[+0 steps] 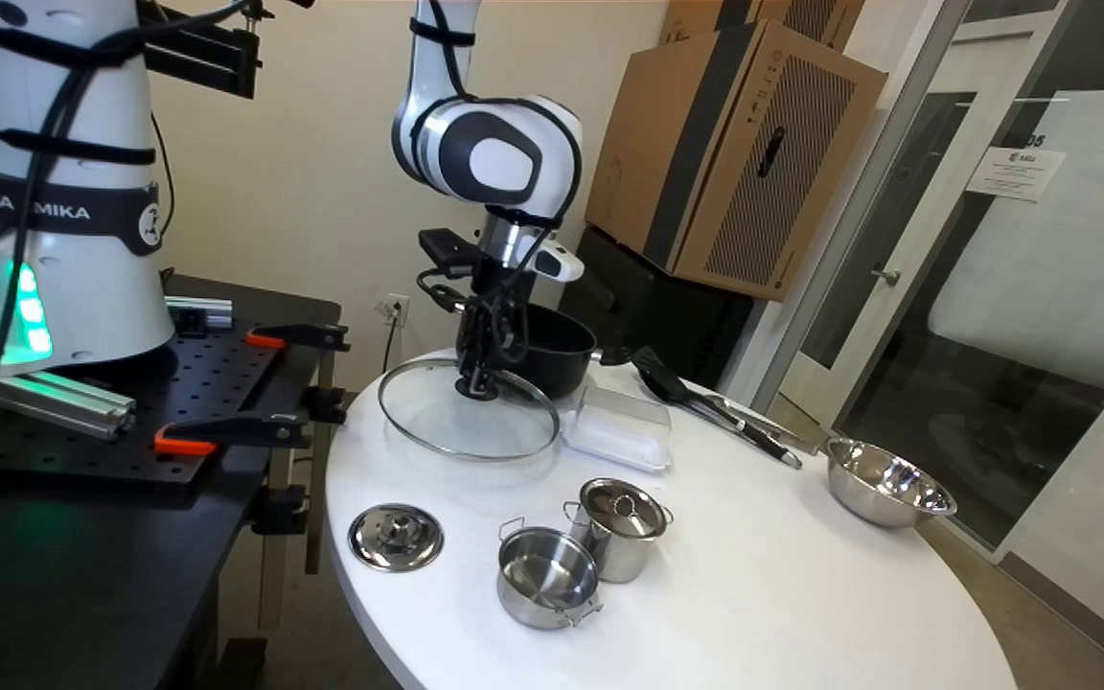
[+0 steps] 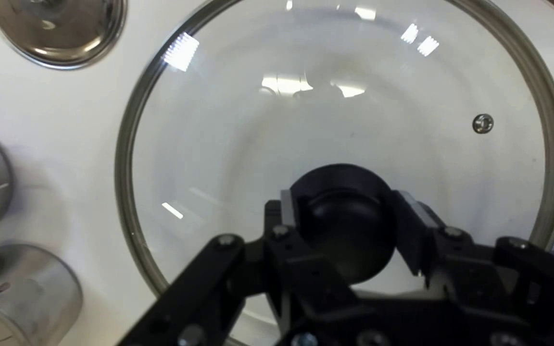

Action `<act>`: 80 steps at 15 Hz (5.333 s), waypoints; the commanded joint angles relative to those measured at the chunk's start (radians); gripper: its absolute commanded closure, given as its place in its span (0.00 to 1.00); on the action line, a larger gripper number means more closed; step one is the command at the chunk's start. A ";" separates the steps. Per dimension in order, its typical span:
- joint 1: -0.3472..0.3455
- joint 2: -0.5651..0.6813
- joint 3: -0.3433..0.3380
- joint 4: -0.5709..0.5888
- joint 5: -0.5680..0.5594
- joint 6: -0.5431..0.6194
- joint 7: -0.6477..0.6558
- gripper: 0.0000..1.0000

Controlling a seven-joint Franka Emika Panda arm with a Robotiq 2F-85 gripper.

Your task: Take the clear lid and put it on the left black pot

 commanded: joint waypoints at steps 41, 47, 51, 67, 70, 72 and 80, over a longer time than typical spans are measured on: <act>0.181 0.078 0.118 0.467 -0.023 -0.398 0.125 0.75; 0.221 0.134 0.119 0.560 -0.024 -0.446 0.151 0.75; 0.245 0.156 0.118 0.603 -0.025 -0.471 0.170 0.75; 0.267 0.212 0.103 0.699 -0.024 -0.508 0.214 0.75; 0.267 0.208 0.097 0.687 -0.032 -0.498 0.216 0.75; 0.267 0.205 0.095 0.681 -0.034 -0.492 0.217 0.75; 0.276 0.220 0.078 0.684 -0.047 -0.498 0.237 0.18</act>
